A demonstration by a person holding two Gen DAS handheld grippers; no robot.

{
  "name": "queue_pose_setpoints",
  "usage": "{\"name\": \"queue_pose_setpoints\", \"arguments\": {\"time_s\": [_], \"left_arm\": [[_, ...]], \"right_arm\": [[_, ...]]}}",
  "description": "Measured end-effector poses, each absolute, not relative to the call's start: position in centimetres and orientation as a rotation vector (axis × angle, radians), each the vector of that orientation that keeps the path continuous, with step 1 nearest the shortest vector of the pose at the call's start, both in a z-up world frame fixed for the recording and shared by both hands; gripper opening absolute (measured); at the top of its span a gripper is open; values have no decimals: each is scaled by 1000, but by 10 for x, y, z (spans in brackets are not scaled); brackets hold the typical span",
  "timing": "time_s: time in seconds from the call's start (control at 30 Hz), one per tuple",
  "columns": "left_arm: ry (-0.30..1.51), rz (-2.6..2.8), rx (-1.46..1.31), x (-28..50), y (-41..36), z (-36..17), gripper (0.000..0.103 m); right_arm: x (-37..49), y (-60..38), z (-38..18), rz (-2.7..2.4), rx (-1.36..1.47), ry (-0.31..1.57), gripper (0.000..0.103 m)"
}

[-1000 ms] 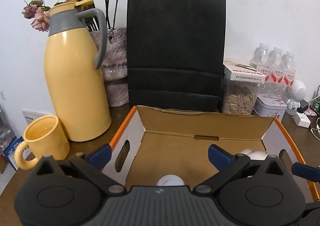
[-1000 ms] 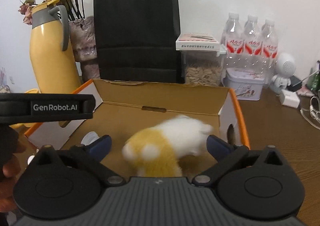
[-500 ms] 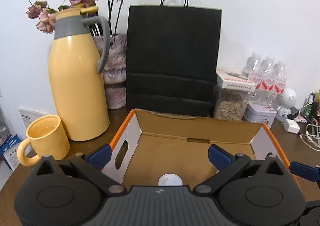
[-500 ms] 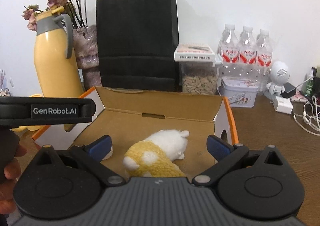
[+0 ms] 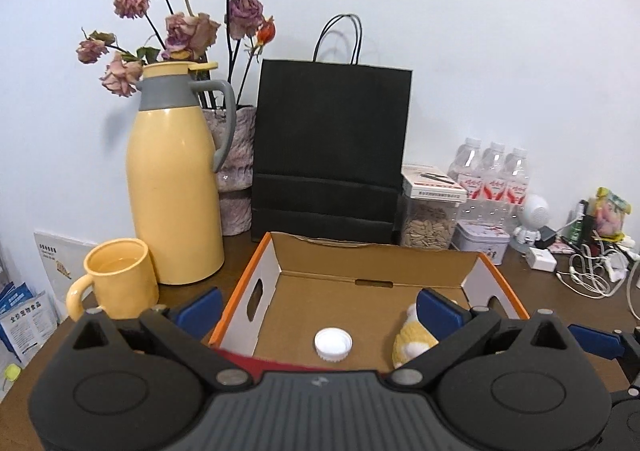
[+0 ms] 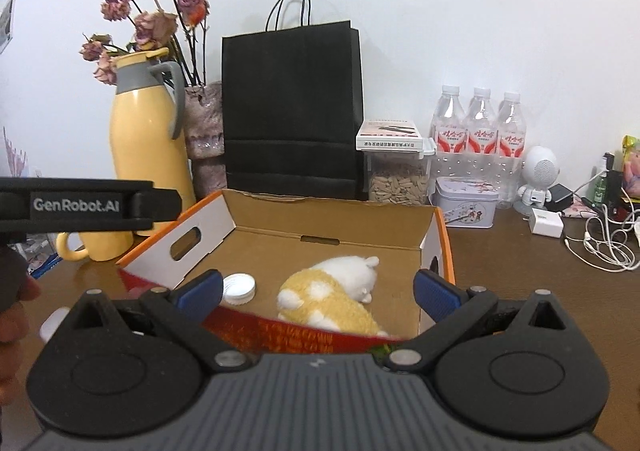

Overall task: Organize objects
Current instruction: 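Move the right gripper back to the table and grasp the red rose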

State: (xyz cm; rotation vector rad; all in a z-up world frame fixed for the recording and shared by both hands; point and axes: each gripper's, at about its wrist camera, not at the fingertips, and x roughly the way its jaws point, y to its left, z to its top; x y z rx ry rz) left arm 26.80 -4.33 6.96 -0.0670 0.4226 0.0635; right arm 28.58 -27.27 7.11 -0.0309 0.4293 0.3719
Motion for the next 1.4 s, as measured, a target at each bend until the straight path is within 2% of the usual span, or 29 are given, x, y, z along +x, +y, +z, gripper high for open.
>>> {"name": "queue_pose_setpoints", "arguments": {"time_s": [0.47,0.93,1.2,1.23,1.3,1.33,1.37,1.4], "left_arm": [[395,72,-22,185,-13,60,103],[468,99,-27,139,29,22,103],[509,98,-48,130,41,3,103],[511,96,-49,131,41,3,103],[514,96,-51,132,40,2,103],[515,95,-52,133,40,1,103],[518,95,-55,134,40,0,103],[520,94,-58,135,40,-1,103]], "right_arm": [[214,-293,55,370,-56,446,103],[169,-300,20,366,-80,544,103],[172,-290,-2,397,-67,604,103],[174,-289,-3,402,-65,606,101],[177,-286,-5,417,-67,623,85],[178,-286,-6,429,-59,627,67],[178,-287,-7,443,-49,632,56],[178,-288,-7,454,-37,635,56]]}}
